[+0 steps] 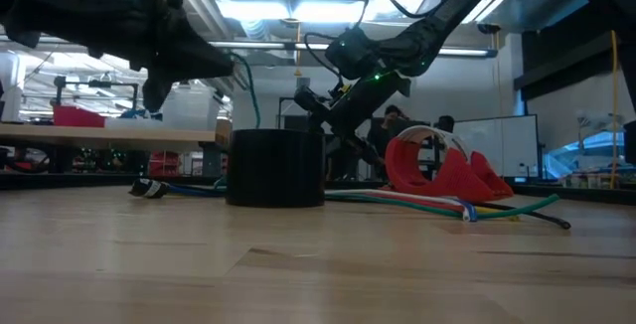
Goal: Coil cords
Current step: Coil the green wire onto the black spool
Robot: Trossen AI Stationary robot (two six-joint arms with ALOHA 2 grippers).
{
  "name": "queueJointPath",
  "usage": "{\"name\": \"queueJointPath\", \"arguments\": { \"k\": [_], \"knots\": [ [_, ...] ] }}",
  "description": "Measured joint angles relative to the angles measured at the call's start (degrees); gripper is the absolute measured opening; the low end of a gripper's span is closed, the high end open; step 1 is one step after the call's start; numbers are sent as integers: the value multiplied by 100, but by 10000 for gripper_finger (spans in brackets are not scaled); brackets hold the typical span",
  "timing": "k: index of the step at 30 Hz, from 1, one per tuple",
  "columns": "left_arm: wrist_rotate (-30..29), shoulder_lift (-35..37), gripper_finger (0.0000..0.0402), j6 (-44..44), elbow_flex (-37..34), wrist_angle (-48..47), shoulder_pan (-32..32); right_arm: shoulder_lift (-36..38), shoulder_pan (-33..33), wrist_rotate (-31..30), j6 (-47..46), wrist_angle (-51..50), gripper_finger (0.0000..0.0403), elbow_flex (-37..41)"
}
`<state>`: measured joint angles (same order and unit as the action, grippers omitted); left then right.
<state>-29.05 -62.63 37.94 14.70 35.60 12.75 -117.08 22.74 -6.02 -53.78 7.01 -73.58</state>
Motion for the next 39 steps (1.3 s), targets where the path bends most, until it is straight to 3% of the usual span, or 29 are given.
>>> {"name": "queueJointPath", "arguments": {
  "k": [4,14,22,29,39],
  "knots": [
    [183,-501,29,-125,217,442,0,0,0,0,-2,-68,166,0],
    [614,-1468,29,-587,1133,447,2,-2,4,-153,-2,-293,165,2],
    [843,-1497,29,-1071,1393,442,2,-2,2,-151,-1,-139,165,2],
    [447,-1497,29,-1742,1394,371,-199,-4,2,-101,-1,-46,165,2],
    [430,-1497,29,-1848,1394,384,-687,-42,-26,-462,-27,-77,165,7]
  ]
}}
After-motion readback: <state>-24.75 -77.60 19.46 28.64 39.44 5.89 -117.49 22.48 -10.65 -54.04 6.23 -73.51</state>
